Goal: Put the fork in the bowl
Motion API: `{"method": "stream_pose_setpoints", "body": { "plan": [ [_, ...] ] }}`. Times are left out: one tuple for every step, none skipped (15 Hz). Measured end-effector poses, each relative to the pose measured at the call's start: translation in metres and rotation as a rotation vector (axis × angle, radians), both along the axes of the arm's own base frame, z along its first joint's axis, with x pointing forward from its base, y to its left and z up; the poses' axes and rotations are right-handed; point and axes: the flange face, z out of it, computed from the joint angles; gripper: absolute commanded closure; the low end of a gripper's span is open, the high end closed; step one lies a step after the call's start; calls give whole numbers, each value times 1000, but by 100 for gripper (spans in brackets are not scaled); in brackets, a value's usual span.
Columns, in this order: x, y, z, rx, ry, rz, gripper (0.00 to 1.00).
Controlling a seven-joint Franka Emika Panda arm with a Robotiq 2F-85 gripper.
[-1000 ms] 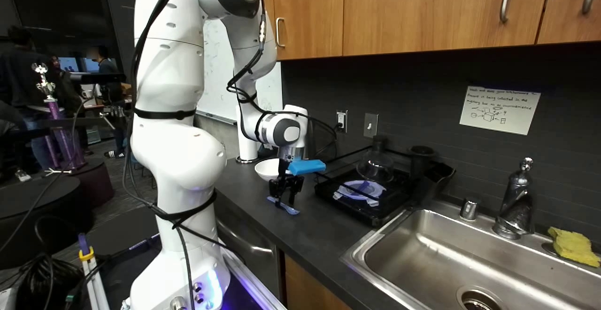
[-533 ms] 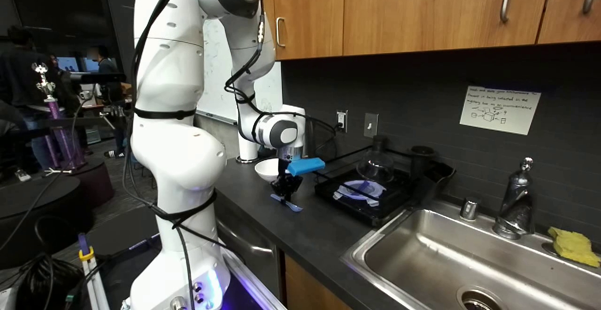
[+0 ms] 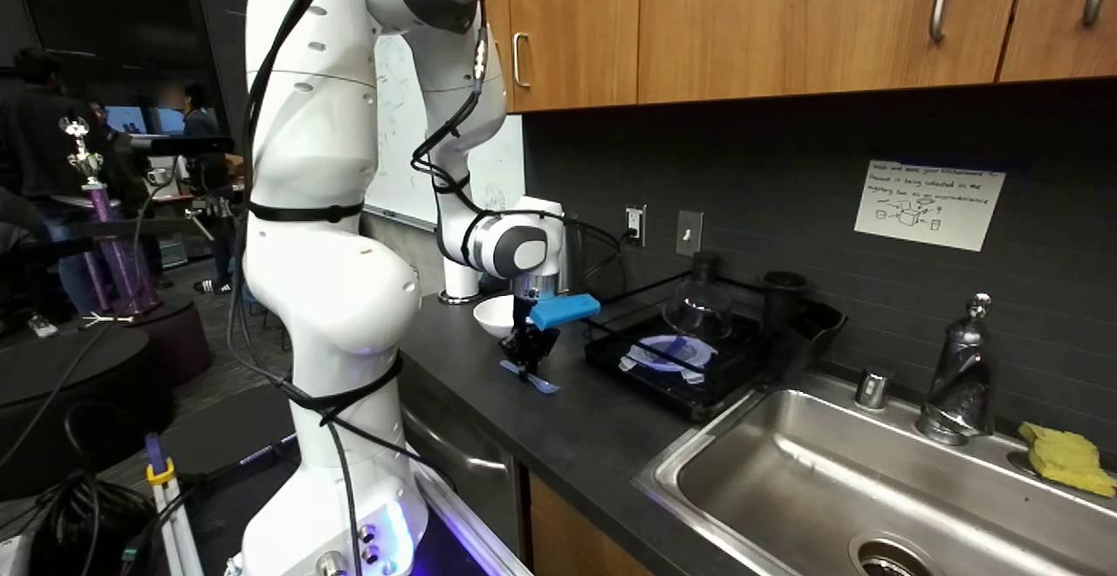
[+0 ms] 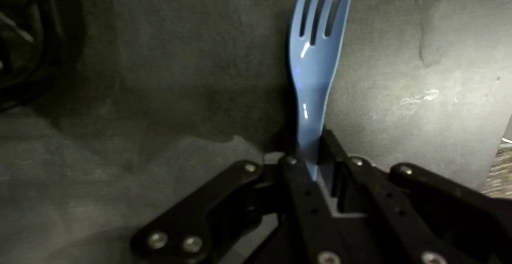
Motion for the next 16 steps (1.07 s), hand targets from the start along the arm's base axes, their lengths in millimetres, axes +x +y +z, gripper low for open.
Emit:
{"method": "stream_pose_setpoints", "body": {
  "plan": [
    [-2, 3, 0, -1, 4, 8, 96],
    [-4, 8, 0, -3, 15, 17, 96],
    [-7, 13, 0, -7, 37, 30, 96],
    [-10, 20, 0, -17, 68, 43, 96],
    [-12, 27, 2, -30, 99, 57, 96],
    [-13, 35, 4, -45, 128, 68, 96],
    [-13, 42, 8, -60, 154, 82, 96],
    [-13, 50, 12, -72, 174, 95, 96],
    [-12, 57, 16, -83, 191, 109, 96],
    [-10, 63, 20, -90, 203, 122, 96],
    [-9, 69, 23, -95, 213, 135, 96],
    [-7, 73, 26, -97, 221, 145, 96],
    [-5, 77, 29, -99, 226, 151, 96],
    [-2, 79, 32, -100, 230, 155, 96],
    [0, 81, 35, -100, 233, 159, 96],
    [3, 82, 37, -102, 234, 163, 96]
  ]
}}
